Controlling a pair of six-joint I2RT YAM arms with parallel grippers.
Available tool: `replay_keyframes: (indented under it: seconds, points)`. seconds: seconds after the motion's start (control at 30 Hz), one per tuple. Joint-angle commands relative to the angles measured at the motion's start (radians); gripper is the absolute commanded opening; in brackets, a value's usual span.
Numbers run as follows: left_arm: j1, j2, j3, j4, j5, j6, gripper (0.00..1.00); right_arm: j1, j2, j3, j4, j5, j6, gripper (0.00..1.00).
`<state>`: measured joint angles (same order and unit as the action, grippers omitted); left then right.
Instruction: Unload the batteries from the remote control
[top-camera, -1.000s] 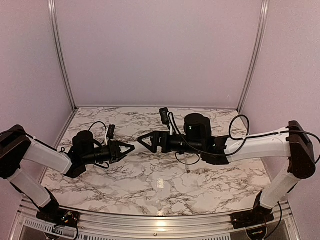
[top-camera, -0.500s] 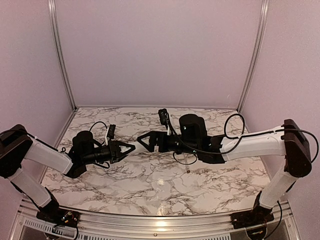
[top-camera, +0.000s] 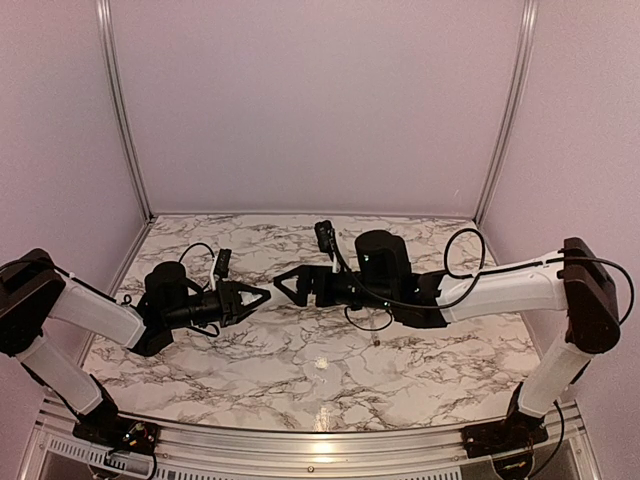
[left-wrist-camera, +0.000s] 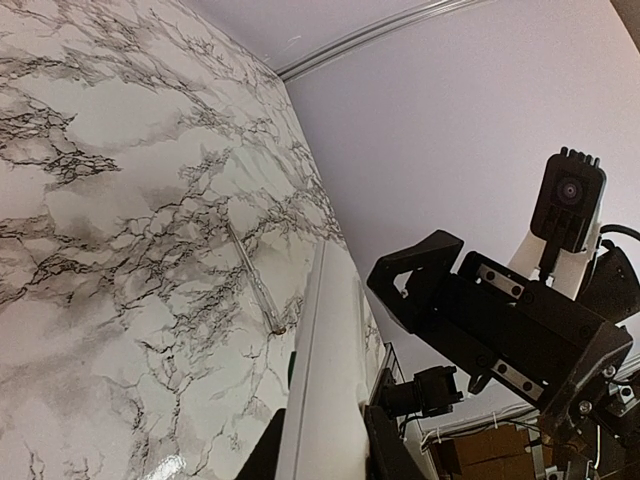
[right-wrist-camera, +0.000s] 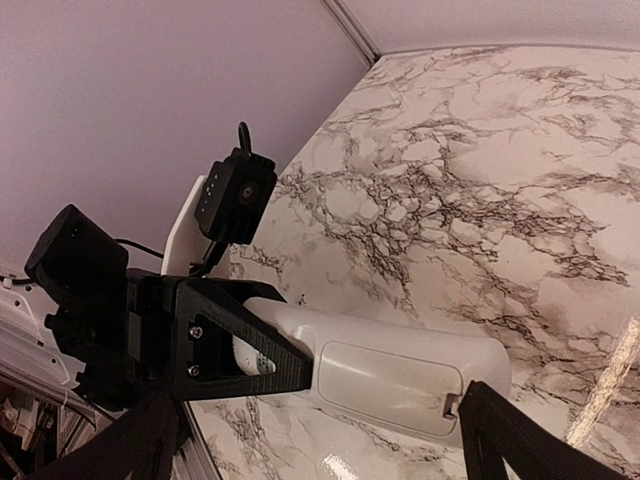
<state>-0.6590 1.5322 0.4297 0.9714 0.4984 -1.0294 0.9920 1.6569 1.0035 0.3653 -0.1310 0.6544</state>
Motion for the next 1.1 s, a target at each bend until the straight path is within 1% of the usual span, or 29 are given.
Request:
replay_keyframes:
  seconds: [0.0,1.07]
  points:
    - [0.004,-0.007,-0.006,0.045,0.017,0.007,0.0,0.009,0.026,0.044,-0.015,-0.007,-0.004,0.96]
    - [0.005,-0.038,-0.009,0.024,0.011,0.031,0.0,0.008,0.055,0.051,-0.026,-0.031,-0.001,0.96]
